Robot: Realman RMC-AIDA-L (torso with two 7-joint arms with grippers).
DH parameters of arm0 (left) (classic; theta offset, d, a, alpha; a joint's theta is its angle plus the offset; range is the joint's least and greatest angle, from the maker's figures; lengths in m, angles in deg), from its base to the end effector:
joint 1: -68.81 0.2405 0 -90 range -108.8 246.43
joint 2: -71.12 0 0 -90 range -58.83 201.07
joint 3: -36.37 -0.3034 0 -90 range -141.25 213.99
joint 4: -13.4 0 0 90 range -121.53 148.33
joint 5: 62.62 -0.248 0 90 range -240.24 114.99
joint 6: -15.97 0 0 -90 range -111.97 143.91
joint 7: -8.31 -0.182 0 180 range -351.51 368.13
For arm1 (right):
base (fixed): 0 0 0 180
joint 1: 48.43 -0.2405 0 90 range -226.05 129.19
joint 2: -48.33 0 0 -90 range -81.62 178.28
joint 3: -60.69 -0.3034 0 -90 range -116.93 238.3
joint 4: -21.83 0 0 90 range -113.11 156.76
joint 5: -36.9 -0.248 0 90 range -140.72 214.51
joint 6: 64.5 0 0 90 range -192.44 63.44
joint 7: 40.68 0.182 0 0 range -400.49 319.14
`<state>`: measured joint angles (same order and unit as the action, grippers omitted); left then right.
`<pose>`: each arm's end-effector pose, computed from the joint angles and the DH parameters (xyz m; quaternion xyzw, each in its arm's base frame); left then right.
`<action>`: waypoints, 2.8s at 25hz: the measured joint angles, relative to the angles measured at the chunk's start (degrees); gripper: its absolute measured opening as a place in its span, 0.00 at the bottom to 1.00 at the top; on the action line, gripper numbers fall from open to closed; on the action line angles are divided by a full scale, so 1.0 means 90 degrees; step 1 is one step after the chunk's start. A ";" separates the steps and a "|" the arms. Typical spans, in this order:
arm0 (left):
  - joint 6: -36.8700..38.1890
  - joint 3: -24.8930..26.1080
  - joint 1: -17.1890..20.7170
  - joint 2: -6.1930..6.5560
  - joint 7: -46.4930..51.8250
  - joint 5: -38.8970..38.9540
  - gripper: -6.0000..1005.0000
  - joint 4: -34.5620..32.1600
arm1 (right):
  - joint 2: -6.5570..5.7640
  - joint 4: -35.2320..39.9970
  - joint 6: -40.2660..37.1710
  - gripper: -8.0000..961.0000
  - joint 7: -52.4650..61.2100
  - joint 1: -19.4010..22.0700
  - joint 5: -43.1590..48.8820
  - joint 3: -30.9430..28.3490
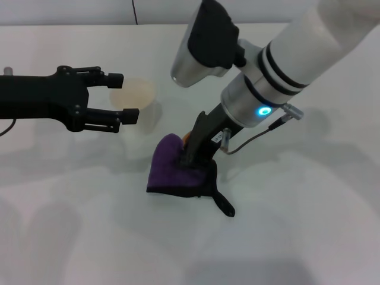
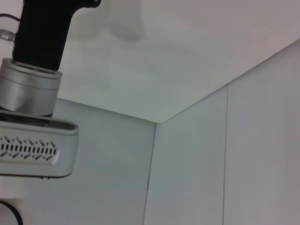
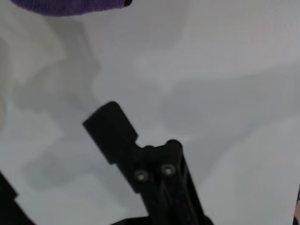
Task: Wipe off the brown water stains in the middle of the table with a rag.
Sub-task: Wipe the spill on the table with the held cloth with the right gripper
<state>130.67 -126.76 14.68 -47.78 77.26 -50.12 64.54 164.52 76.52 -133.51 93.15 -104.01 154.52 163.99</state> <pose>-0.2672 0.4118 0.0174 -0.9620 -0.1501 -0.2044 0.1012 0.0897 0.4312 -0.1765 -0.9889 0.1058 -0.1002 0.0278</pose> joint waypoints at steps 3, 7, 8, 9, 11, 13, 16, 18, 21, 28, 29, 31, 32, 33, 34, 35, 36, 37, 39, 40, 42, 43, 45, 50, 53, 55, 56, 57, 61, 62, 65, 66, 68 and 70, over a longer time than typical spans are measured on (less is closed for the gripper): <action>0.0001 0.0000 0.0000 -0.0011 0.0002 -0.0012 0.87 -0.0018 | -0.0001 -0.0125 0.0074 0.07 0.0002 -0.0087 -0.0013 0.0089; 0.0004 0.0000 0.0017 -0.0021 -0.0015 -0.0066 0.87 -0.0076 | -0.0001 -0.0216 0.0167 0.07 0.0006 -0.0110 -0.0016 0.0087; 0.0004 0.0000 0.0018 -0.0022 -0.0018 -0.0068 0.87 -0.0077 | -0.0001 -0.0229 0.0197 0.07 0.0007 -0.0112 -0.0017 0.0078; 0.0005 0.0000 0.0021 -0.0022 -0.0021 -0.0075 0.87 -0.0077 | -0.0001 -0.0238 0.0220 0.07 0.0010 -0.0114 -0.0018 0.0076; 0.0006 0.0000 0.0022 -0.0022 -0.0028 -0.0079 0.87 -0.0083 | -0.0001 -0.0275 0.0262 0.07 0.0017 -0.0125 -0.0020 0.0074; 0.0007 0.0000 0.0014 -0.0021 -0.0032 -0.0081 0.87 -0.0087 | -0.0001 -0.0339 0.0283 0.07 0.0023 -0.0162 -0.0022 0.0083; 0.0007 0.0000 0.0001 -0.0021 -0.0034 -0.0082 0.87 -0.0089 | -0.0001 -0.0403 0.0289 0.07 0.0027 -0.0225 -0.0029 0.0108; 0.0001 0.0001 -0.0002 -0.0022 -0.0035 -0.0082 0.87 -0.0089 | -0.0001 -0.0435 0.0328 0.08 0.0020 -0.0243 -0.0073 0.0148; -0.0012 0.0000 -0.0003 -0.0022 -0.0035 -0.0082 0.87 -0.0089 | -0.0001 -0.0554 0.0448 0.08 0.0006 -0.0288 -0.0111 0.0204; -0.0067 0.0000 0.0031 -0.0021 -0.0035 -0.0082 0.87 -0.0165 | 0.0000 -0.0972 0.0659 0.08 0.0003 -0.0448 -0.0111 0.0214; -0.0074 0.0000 0.0036 -0.0021 -0.0035 -0.0082 0.87 -0.0175 | -0.0001 -0.0977 0.0687 0.08 0.0003 -0.0447 -0.0110 0.0212; -0.0089 0.0000 0.0047 -0.0021 -0.0040 -0.0082 0.87 -0.0179 | -0.0001 -0.0979 0.0735 0.08 0.0011 -0.0435 -0.0084 0.0211; -0.0104 0.0000 0.0051 -0.0022 -0.0041 -0.0082 0.87 -0.0187 | 0.0000 -0.0980 0.0753 0.08 0.0020 -0.0427 -0.0070 0.0208; -0.0116 0.0001 0.0053 -0.0021 -0.0041 -0.0081 0.87 -0.0199 | 0.0000 -0.0981 0.0770 0.08 0.0027 -0.0418 -0.0058 0.0200; -0.0127 0.0000 0.0054 -0.0021 -0.0042 -0.0081 0.87 -0.0225 | 0.0000 -0.0983 0.0790 0.08 0.0032 -0.0409 -0.0052 0.0187; -0.0134 0.0000 0.0055 -0.0021 -0.0042 -0.0081 0.87 -0.0243 | -0.0002 -0.0988 0.0804 0.08 0.0037 -0.0398 -0.0050 0.0179; -0.0141 0.0000 0.0057 -0.0021 -0.0043 -0.0081 0.87 -0.0267 | -0.0003 -0.1001 0.0830 0.08 0.0040 -0.0393 -0.0050 0.0173; -0.0148 0.0000 0.0060 -0.0021 -0.0043 -0.0081 0.87 -0.0269 | -0.0007 -0.1024 0.0869 0.08 0.0043 -0.0388 -0.0049 0.0167; -0.0160 0.0000 0.0065 -0.0021 -0.0047 -0.0081 0.87 -0.0272 | -0.0009 -0.1076 0.0941 0.08 0.0047 -0.0384 -0.0047 0.0164; -0.0170 0.0000 0.0067 -0.0021 -0.0051 -0.0081 0.87 -0.0272 | -0.0009 -0.1099 0.0985 0.08 0.0050 -0.0384 -0.0046 0.0163; -0.0194 0.0000 0.0070 -0.0021 -0.0059 -0.0081 0.87 -0.0278 | -0.0014 -0.1137 0.1075 0.08 0.0055 -0.0368 -0.0044 0.0159; -0.0208 0.0000 0.0075 -0.0021 -0.0061 -0.0081 0.87 -0.0294 | -0.0020 -0.1146 0.1127 0.08 0.0055 -0.0348 -0.0043 0.0154; -0.0223 0.0000 0.0082 -0.0021 -0.0062 -0.0081 0.87 -0.0323 | -0.0030 -0.1159 0.1205 0.08 0.0058 -0.0304 -0.0037 0.0125; -0.0255 0.0000 0.0088 -0.0021 -0.0065 -0.0081 0.86 -0.0352 | -0.0056 -0.1215 0.1335 0.08 0.0060 -0.0205 -0.0024 -0.0076; -0.0288 0.0000 0.0088 -0.0021 -0.0073 -0.0081 0.86 -0.0405 | -0.0075 -0.1219 0.1380 0.09 0.0056 -0.0151 -0.0010 -0.0147; -0.0304 0.0000 0.0088 -0.0021 -0.0095 -0.0081 0.86 -0.0427 | -0.0083 -0.1225 0.1388 0.09 0.0050 -0.0107 0.0102 -0.0321; -0.0307 0.0000 0.0089 -0.0021 -0.0105 -0.0081 0.86 -0.0428 | -0.0076 -0.1225 0.1387 0.09 0.0047 -0.0083 0.0212 -0.0440; -0.0313 0.0000 0.0093 -0.0021 -0.0118 -0.0081 0.86 -0.0429 | -0.0070 -0.1223 0.1387 0.09 0.0047 -0.0053 0.0311 -0.0537; -0.0325 0.0000 0.0145 -0.0021 -0.0155 -0.0081 0.86 -0.0429 | -0.0067 -0.1198 0.1394 0.09 0.0050 0.0061 0.0503 -0.0800; -0.0329 0.0000 0.0154 -0.0021 -0.0164 -0.0081 0.86 -0.0430 | -0.0074 -0.1203 0.1394 0.09 0.0047 0.0071 0.0507 -0.0834; -0.0370 0.0000 0.0173 -0.0019 -0.0183 -0.0081 0.86 -0.0521 | -0.0078 -0.1222 0.1392 0.09 0.0033 0.0097 0.0537 -0.0868; -0.0382 0.0000 0.0181 -0.0013 -0.0185 -0.0081 0.86 -0.0570 | -0.0079 -0.1221 0.1383 0.09 0.0032 0.0115 0.0557 -0.0868; -0.0398 0.0000 0.0193 -0.0003 -0.0190 -0.0081 0.86 -0.0625 | -0.0062 -0.1183 0.1264 0.09 0.0024 0.0162 0.0591 -0.0853; -0.0426 0.0000 0.0194 -0.0002 -0.0195 -0.0081 0.86 -0.0632 | -0.0051 -0.1171 0.1209 0.09 0.0024 0.0165 0.0591 -0.0841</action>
<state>126.84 -126.76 16.42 -47.80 75.51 -50.85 58.86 164.06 65.98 -122.63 93.37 -102.53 159.85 156.42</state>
